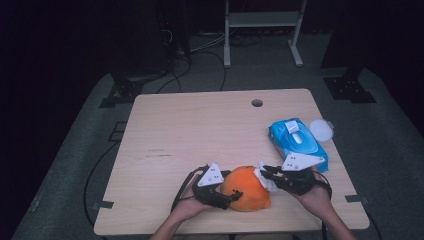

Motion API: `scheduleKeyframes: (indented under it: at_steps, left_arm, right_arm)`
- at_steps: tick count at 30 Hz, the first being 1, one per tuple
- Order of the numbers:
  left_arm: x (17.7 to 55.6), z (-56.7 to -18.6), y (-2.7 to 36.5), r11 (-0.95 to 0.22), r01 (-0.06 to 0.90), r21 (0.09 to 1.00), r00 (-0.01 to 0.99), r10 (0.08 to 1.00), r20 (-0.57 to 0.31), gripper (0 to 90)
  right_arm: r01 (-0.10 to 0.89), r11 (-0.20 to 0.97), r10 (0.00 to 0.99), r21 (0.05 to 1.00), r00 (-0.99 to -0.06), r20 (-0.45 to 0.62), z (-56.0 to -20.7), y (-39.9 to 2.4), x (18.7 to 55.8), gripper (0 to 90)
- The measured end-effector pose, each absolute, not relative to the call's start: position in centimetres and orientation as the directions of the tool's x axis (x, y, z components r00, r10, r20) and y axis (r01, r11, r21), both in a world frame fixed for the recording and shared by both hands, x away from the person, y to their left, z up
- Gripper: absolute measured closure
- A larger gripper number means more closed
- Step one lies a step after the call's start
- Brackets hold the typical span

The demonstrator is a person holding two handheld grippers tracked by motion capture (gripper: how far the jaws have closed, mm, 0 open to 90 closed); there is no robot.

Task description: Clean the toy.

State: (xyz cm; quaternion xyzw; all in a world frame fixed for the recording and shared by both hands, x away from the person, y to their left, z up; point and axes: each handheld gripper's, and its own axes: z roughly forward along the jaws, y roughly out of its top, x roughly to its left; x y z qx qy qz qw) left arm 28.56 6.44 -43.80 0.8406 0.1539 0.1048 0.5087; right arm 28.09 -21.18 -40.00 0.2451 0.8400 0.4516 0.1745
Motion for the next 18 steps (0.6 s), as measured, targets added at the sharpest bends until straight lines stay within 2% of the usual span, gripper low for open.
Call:
scheduleKeyframes:
  at_steps: [1, 3, 5, 9, 18]
  left_arm:
    - [28.4, -43.6, 6.3, -0.429, 0.122, 0.895, 0.933, 0.358, 0.044, 14.8]
    - [28.0, -43.4, 5.9, -0.443, 0.088, 0.892, 0.932, 0.352, 0.083, 15.2]
    - [27.9, -43.6, 5.9, -0.465, 0.069, 0.883, 0.929, 0.353, 0.114, 21.5]
    - [28.6, -43.9, 6.5, -0.458, 0.144, 0.877, 0.925, 0.378, 0.046, 29.9]
    - [29.8, -44.6, 7.9, -0.416, 0.25, 0.874, 0.902, 0.428, -0.055, 30.5]
  right_arm:
    - [0.238, 0.471, 0.56, 0.849, -0.825, -0.08, -39.9, -20.8, 27.9, 78.9]
    - [0.213, 0.47, 0.538, 0.857, -0.839, -0.086, -39.7, -20.1, 27.6, 78.9]
    - [0.197, 0.479, 0.517, 0.856, -0.851, -0.094, -39.7, -19.4, 27.4, 78.9]
    - [0.194, 0.496, 0.522, 0.846, -0.846, -0.112, -40.0, -19.5, 27.7, 78.9]
    - [0.229, 0.478, 0.537, 0.848, -0.84, -0.077, -40.5, -21.0, 27.8, 79.0]
